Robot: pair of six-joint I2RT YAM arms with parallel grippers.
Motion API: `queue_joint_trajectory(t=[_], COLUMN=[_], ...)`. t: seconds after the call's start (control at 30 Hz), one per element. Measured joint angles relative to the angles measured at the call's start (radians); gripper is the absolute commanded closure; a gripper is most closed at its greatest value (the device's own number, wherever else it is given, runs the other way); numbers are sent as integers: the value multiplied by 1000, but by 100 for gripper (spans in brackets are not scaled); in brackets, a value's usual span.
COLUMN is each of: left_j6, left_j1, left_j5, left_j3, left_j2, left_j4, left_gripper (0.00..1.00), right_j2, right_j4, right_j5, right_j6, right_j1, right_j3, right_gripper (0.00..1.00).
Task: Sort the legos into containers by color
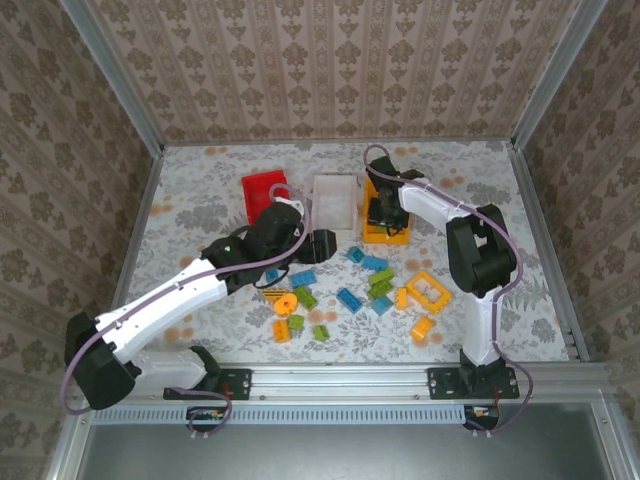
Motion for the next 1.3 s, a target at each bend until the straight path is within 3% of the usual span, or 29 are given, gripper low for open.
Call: queue_joint_trajectory(t=[0.2,0.33,0.47,0.67,0.93,1.07,1.3], left_j6=[0,0,14,99,203,259,338], left_j1=[-21,-50,-92,-182,-257,-269,-267], left_j5=[1,1,5,19,38,38,42], left_j3=[0,3,50,239,491,619,805], left_j2=[27,65,142,346,652,803,992], left_j4=[3,3,0,-8,-56,-95,-168], left_gripper=[33,35,37,40,40,39,39], right_j2=[-14,-108,-315,-705,-1134,-1273,-1355], right_j4=[-1,-10,-11,-65,-318,-410,-517], right_j5=[0,6,38,114,209,240,240], right_j6=[-12,-23,-27,-17,59,87,114], right_j1=[0,0,0,-16,-108,-111,-111], right_j3=[3,0,-46,-246,-432,-430,-426], right_gripper=[51,52,53,53,50,48,44])
